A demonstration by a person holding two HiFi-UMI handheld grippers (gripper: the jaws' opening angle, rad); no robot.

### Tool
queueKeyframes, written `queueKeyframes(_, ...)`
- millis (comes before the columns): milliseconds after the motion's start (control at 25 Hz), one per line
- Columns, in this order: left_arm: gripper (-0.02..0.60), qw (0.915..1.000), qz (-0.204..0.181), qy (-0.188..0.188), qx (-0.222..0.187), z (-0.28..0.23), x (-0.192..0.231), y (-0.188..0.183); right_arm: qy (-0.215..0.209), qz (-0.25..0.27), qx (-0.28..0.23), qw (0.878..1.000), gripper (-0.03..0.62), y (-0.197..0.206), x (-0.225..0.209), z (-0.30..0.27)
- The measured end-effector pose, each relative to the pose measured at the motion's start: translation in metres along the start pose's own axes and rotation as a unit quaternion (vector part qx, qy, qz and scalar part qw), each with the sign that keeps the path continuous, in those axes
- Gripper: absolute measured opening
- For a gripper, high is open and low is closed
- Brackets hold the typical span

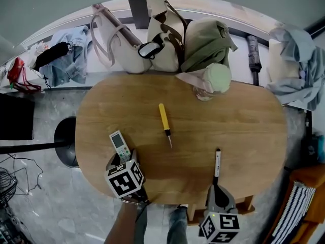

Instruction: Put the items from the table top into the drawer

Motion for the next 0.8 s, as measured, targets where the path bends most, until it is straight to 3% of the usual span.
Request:
queueKeyframes(280,0.230,0.9997,0.018,-0.004,0.016,0.000,0.006,-0.001,-0.005,-0.004,0.001,1.000,0.005,0.004,0.000,0.002)
queueKeyframes(800,0.218,0.9996,-0.019,0.018,0.007,0.010,0.010,0.007,0.008,-0.009,-0.011,1.000,0.005,0.012,-0.008,0.010)
Point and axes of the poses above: the fingertips, and each gripper's own axes: z backward along the fingers, x to its left, y out of its underside, the point moved 3 cm from there along z, backward along the fingers, and after that the axes turned 4 degrees about -y, right-handed, at the moved point
